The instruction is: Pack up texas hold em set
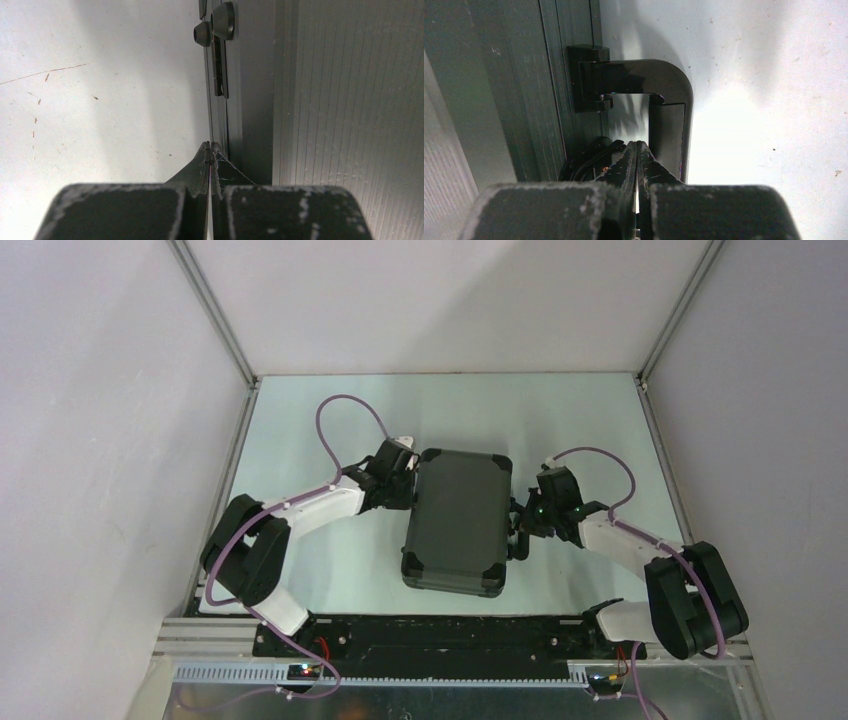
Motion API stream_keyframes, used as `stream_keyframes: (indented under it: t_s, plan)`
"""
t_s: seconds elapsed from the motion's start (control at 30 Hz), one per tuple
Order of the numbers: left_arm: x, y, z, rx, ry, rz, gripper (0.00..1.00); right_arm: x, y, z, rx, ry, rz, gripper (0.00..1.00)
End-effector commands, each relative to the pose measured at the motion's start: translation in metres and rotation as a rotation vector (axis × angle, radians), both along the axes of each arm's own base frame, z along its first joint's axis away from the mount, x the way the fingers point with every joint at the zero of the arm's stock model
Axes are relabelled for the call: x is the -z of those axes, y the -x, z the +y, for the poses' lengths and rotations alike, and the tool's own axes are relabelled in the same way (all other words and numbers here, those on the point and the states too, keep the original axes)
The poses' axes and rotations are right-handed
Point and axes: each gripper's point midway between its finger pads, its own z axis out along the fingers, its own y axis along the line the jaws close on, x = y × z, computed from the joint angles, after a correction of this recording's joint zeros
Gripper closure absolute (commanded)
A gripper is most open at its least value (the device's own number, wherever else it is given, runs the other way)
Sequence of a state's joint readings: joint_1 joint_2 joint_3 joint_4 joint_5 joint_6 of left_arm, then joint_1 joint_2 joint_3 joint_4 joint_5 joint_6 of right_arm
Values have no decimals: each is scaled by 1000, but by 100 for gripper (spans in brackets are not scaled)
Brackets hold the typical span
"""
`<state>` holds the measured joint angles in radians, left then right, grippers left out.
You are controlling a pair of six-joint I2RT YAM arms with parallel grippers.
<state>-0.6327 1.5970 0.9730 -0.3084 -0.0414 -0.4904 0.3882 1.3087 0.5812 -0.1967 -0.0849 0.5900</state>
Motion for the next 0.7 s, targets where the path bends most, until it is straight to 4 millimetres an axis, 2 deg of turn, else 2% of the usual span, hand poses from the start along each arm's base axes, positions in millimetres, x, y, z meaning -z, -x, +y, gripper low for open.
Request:
stream_keyframes:
  t_s: [0.0,0.23,0.67]
  plan:
    - [-43,8,-76,136,262,-27,100,4,8,15,-59,-31,26,100]
    - [-44,9,-77,140,265,-26,100,1,18,25,-106,-64,45,100]
    - [-45,9,-77,139,268,-24,100,4,28,25,-135,-41,67,100]
